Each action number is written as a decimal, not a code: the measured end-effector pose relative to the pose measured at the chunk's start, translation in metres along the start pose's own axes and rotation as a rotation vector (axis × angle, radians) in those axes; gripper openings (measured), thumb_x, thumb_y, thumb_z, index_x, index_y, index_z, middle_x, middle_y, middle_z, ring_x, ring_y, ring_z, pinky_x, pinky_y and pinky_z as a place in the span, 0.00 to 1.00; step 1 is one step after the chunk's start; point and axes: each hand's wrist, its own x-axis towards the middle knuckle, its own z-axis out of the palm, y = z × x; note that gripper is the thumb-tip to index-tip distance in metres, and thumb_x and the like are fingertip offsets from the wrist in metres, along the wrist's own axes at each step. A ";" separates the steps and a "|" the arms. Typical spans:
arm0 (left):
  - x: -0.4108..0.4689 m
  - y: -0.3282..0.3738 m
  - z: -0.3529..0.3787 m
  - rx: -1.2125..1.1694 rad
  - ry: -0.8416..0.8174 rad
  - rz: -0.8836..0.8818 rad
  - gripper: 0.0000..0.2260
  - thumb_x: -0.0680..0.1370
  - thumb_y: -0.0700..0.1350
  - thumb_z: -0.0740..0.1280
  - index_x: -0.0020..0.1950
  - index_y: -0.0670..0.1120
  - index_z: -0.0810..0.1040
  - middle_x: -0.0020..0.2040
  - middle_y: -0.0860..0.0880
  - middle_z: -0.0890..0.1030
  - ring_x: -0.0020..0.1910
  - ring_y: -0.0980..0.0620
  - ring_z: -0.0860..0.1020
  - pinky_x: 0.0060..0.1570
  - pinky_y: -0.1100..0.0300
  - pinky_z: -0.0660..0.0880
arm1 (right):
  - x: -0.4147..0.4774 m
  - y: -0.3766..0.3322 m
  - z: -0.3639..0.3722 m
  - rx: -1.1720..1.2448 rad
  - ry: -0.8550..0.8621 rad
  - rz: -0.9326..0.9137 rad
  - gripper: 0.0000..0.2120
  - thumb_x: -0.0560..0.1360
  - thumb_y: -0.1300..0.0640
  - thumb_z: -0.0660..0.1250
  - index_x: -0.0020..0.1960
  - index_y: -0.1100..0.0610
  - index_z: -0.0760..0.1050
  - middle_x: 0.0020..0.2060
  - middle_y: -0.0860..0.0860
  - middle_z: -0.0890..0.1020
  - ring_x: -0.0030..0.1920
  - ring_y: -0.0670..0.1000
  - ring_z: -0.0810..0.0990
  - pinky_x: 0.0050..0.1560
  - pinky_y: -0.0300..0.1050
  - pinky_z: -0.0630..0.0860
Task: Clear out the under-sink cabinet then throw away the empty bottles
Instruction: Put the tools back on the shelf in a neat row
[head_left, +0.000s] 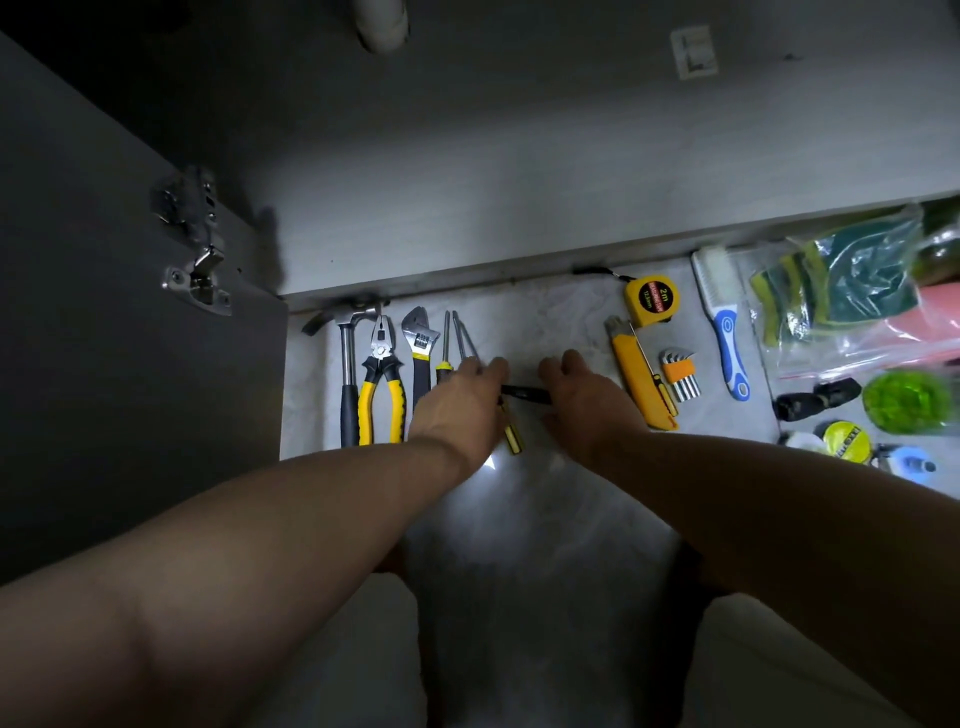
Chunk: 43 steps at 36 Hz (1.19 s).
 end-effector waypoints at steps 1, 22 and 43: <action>0.000 0.003 0.001 0.018 -0.022 0.010 0.15 0.78 0.46 0.67 0.64 0.50 0.72 0.59 0.45 0.74 0.55 0.40 0.78 0.45 0.48 0.78 | 0.002 -0.001 0.000 -0.024 -0.007 0.001 0.17 0.79 0.58 0.64 0.67 0.56 0.67 0.60 0.57 0.71 0.52 0.60 0.80 0.47 0.53 0.78; 0.039 0.092 -0.002 -0.086 -0.221 0.278 0.19 0.79 0.45 0.66 0.70 0.51 0.73 0.62 0.44 0.72 0.61 0.42 0.75 0.56 0.56 0.72 | -0.037 0.118 -0.068 0.112 -0.150 0.156 0.10 0.74 0.51 0.71 0.45 0.57 0.75 0.40 0.53 0.84 0.41 0.51 0.84 0.47 0.50 0.82; 0.038 0.177 0.056 0.367 -0.023 0.248 0.20 0.83 0.44 0.59 0.76 0.49 0.66 0.64 0.41 0.76 0.61 0.41 0.76 0.55 0.50 0.73 | -0.040 0.165 -0.055 0.329 -0.179 0.255 0.14 0.76 0.50 0.69 0.48 0.62 0.77 0.38 0.56 0.86 0.39 0.53 0.87 0.48 0.51 0.84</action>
